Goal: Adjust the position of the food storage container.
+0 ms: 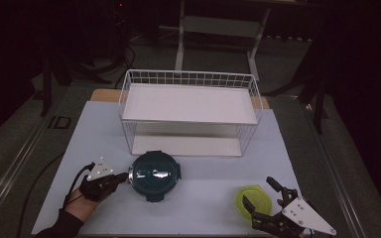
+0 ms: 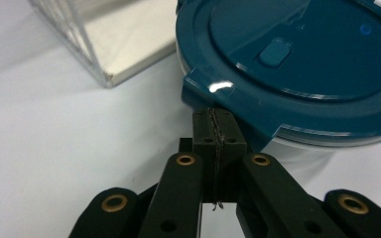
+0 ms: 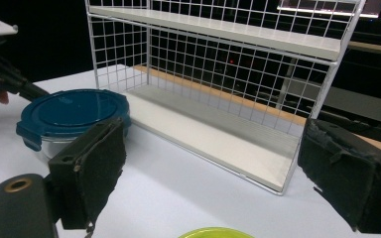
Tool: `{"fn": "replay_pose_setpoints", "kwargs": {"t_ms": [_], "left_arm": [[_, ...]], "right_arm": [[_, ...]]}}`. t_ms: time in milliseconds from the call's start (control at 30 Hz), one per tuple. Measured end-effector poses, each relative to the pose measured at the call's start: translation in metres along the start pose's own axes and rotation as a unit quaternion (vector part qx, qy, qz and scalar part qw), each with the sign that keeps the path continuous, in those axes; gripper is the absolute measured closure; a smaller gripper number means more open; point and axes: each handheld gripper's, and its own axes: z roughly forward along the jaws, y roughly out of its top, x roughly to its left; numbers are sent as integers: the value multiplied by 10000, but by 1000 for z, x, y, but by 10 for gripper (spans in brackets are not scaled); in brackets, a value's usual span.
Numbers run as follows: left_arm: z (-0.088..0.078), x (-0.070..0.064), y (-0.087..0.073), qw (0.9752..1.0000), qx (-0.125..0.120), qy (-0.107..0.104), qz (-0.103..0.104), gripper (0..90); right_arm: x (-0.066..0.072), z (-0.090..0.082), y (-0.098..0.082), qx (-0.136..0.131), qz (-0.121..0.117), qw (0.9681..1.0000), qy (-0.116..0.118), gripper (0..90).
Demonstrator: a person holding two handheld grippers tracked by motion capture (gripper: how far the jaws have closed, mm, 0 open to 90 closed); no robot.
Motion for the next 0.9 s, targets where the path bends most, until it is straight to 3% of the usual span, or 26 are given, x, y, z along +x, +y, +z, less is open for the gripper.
{"fn": "replay_pose_setpoints", "kwargs": {"t_ms": [467, 900], "left_arm": [[17, -13, 14, 9998, 11, -184, 88, 889], [29, -18, 24, 9996, 18, -262, 126, 889]], "right_arm": [[2, -3, 1, -174, -39, 9997, -166, 112], [3, -4, 1, -203, -68, 9997, -130, 130]]}}
